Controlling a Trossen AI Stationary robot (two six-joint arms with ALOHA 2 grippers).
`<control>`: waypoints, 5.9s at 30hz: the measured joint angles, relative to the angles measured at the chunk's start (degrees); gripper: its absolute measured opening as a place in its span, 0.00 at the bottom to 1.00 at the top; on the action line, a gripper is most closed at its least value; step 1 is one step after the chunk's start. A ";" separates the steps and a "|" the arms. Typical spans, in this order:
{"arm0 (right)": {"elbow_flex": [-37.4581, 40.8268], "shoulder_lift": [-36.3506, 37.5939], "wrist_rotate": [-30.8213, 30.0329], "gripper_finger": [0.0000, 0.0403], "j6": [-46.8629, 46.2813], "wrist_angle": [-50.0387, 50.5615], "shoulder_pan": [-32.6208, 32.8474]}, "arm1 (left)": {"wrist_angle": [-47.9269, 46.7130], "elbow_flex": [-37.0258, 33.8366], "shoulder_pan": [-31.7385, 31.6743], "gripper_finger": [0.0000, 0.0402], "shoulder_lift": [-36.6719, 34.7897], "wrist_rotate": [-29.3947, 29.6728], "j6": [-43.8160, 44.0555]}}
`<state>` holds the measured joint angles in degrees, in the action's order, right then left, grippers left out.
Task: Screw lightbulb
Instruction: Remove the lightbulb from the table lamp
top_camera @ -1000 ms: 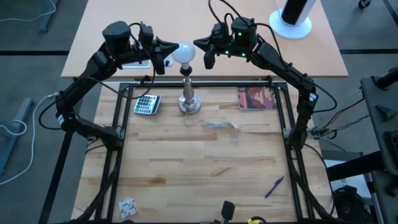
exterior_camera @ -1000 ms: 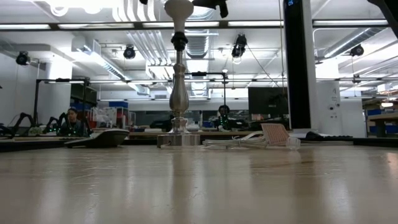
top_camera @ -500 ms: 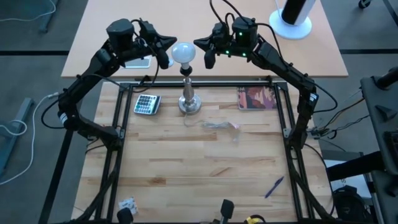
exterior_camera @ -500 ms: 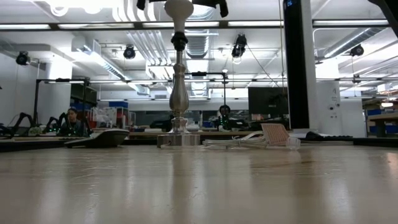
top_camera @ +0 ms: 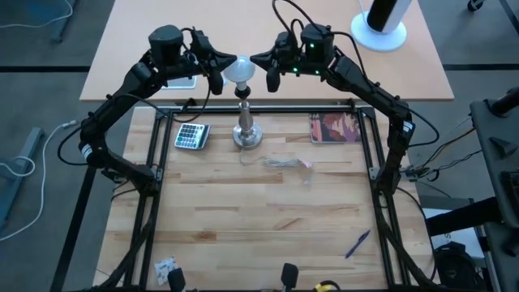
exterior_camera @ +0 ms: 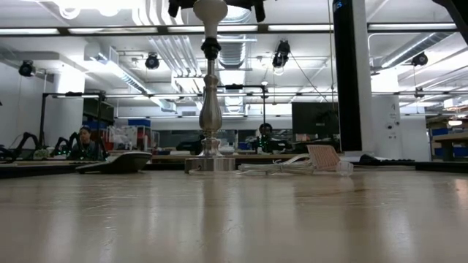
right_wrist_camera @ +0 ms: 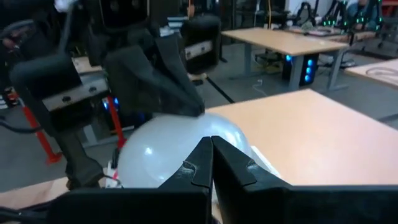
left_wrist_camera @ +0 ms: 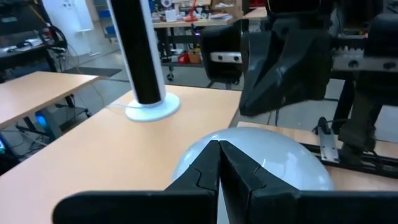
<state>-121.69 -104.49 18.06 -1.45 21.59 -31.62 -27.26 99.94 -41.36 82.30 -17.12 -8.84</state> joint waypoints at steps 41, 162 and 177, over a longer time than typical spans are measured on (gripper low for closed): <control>3.49 0.28 0.38 0.00 -0.48 -0.73 0.73 | -2.60 0.17 0.02 0.00 0.02 -1.66 4.33; 1.32 -0.05 -6.78 0.00 0.59 1.05 1.99 | -8.12 0.24 0.96 0.00 -3.52 -5.33 8.82; 1.44 1.51 -1.82 0.00 0.53 -0.17 2.16 | -5.07 0.25 0.59 0.00 -4.00 4.34 2.17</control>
<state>-120.25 -102.98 16.25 -0.92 21.43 -29.45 -32.33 100.19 -40.77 78.30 -12.79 -6.67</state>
